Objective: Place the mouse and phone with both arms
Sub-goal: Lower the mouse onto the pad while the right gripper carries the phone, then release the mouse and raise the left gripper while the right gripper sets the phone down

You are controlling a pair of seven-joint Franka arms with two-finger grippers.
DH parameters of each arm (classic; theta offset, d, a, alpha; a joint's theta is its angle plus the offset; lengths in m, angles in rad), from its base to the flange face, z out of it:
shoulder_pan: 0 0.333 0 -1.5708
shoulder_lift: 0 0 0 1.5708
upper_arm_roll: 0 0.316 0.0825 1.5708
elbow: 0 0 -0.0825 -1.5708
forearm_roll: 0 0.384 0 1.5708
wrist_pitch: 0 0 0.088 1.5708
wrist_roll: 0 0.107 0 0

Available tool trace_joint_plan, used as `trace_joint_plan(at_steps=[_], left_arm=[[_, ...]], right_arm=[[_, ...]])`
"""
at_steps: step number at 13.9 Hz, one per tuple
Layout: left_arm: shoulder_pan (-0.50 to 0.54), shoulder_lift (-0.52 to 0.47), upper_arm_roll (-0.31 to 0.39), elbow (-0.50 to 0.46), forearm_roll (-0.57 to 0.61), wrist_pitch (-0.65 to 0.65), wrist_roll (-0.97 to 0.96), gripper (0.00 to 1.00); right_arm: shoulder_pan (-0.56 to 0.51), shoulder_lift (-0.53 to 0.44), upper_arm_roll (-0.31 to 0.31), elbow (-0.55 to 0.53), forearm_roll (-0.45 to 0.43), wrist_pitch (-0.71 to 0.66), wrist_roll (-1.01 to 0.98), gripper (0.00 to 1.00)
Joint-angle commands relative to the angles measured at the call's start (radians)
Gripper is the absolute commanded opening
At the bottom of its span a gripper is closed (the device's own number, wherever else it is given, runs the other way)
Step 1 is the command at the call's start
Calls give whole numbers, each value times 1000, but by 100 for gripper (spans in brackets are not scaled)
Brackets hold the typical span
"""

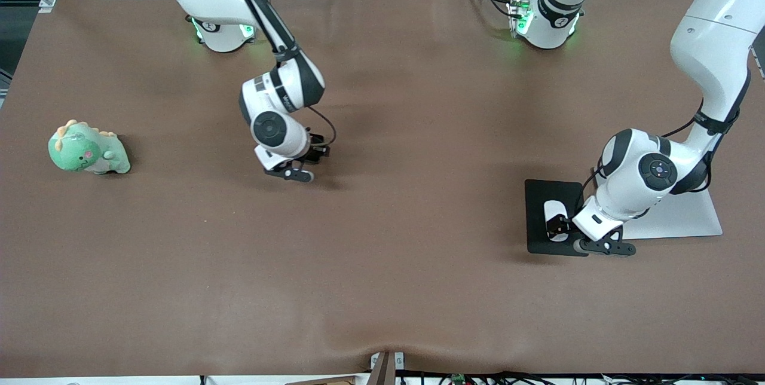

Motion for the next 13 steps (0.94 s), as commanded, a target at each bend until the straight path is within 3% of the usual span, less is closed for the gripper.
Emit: trace_joint_plan(at_steps=[1, 5, 8, 10, 13], left_arm=[[2, -39, -33, 30, 19, -132, 7, 100], [5, -51, -87, 123, 19, -361, 11, 100], [-2, -94, -95, 137, 11, -432, 16, 100], [-42, -152, -51, 134, -10, -461, 34, 100], [-125, -252, 63, 125, -166, -476, 115, 100]], right_arm=[[-29, -72, -48, -89, 2, -3, -122, 0], [-31, -82, -185, -140, 2, 3, -341, 0], [-37, -74, -304, -151, 2, 6, -537, 0], [-74, -69, -337, -151, 2, 11, -626, 0], [-169, -56, -335, -151, 2, 32, -732, 0]])
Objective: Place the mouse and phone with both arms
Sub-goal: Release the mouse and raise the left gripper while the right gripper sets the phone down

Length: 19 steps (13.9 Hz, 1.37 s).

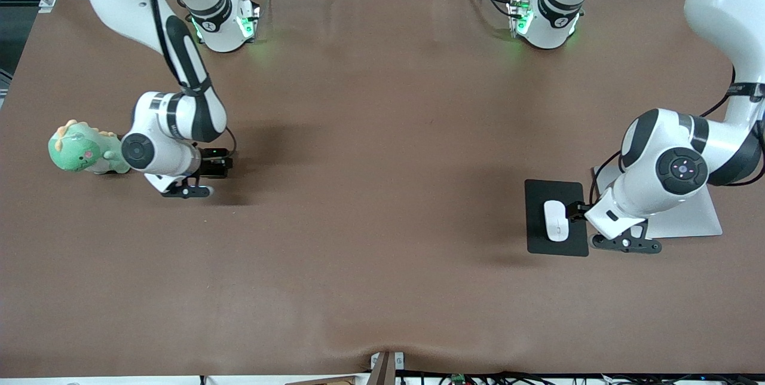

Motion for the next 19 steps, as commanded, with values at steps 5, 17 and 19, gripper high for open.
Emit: trace_joint_plan(at_steps=[5, 17, 19], left_arm=[[-240, -248, 304, -17, -296, -102, 173, 100], [-415, -550, 545, 70, -452, -500, 316, 100], [-431, -556, 549, 104, -447, -547, 311, 100]], right_arm=[[-136, 19, 10, -36, 4, 84, -156, 0], [-153, 33, 8, -28, -2, 55, -242, 100], [-156, 27, 10, -4, -3, 38, -279, 100]])
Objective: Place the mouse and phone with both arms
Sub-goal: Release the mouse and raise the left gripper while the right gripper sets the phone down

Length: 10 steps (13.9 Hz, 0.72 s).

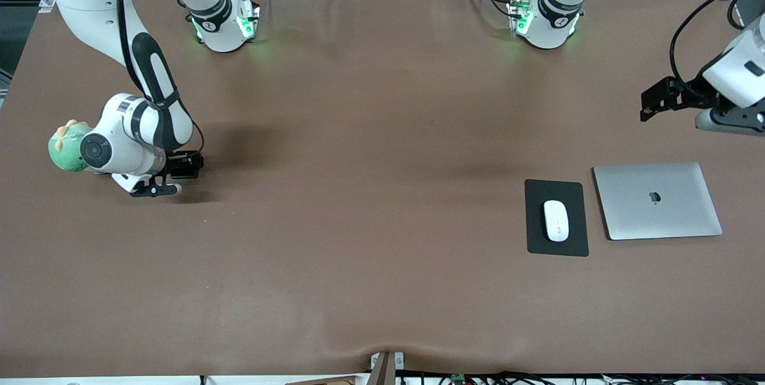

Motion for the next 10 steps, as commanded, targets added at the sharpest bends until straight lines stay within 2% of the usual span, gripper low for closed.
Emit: trace_joint_plan(at_steps=[1, 2, 4, 6, 8, 10], left_arm=[[-31, -5, 25, 56, -8, -77, -18, 100], [-40, -5, 32, 64, -14, -88, -38, 100], [-66, -5, 63, 66, -12, -100, -61, 100], [-60, -9, 65, 66, -15, -123, -60, 100], [-66, -32, 90, 66, -17, -124, -57, 100], [-69, -54, 115, 66, -17, -169, -52, 100]], right_arm=[[-15, -22, 9, 50, -3, -65, -43, 100], [-18, -28, 6, 105, -9, -166, -45, 100], [-23, -28, -34, 280, -28, -461, -47, 100], [-29, -17, -49, 487, -104, -660, -45, 100], [-43, -6, -48, 621, -173, -700, -39, 100], [-67, -6, -48, 710, -177, -729, -40, 100]])
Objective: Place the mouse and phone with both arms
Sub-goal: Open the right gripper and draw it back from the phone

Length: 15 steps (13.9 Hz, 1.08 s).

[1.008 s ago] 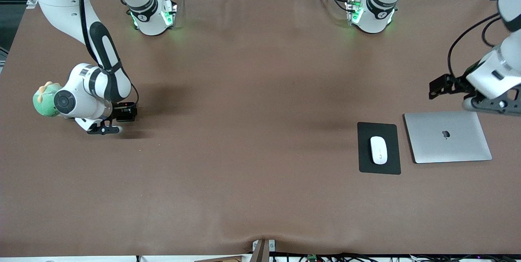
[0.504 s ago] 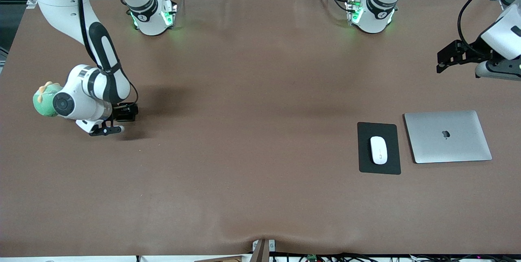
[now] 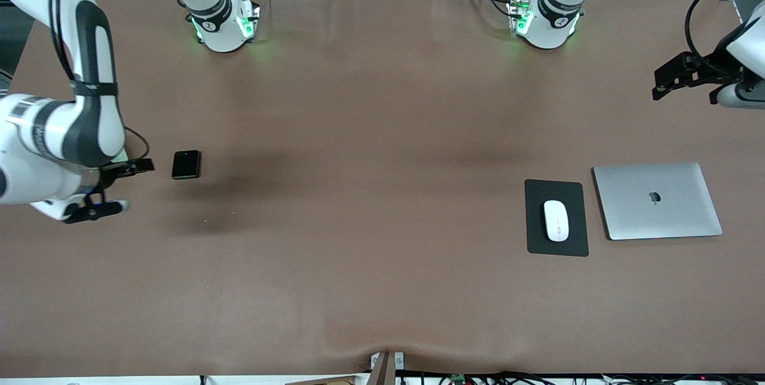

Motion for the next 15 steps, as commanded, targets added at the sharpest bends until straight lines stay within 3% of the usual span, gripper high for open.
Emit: trace_joint_plan(at_steps=[1, 6, 9, 11, 15], left_arm=[[-17, -39, 50, 3, -18, -62, 2, 100], [-23, -23, 20, -29, -7, -31, -20, 100], [-23, -23, 13, -40, -9, 36, -18, 100], [-23, -22, 12, -43, -15, 47, -18, 100], [-19, -16, 13, -40, -6, 47, 5, 100]], right_arm=[[-39, 24, 13, 152, -21, -75, -7, 100], [-66, 9, 24, 345, -17, -126, -7, 100], [-133, 9, 93, 450, -18, -124, -7, 100], [-192, -29, 169, 471, -18, -123, -5, 100], [-229, -113, 220, 444, -8, -145, -2, 100]])
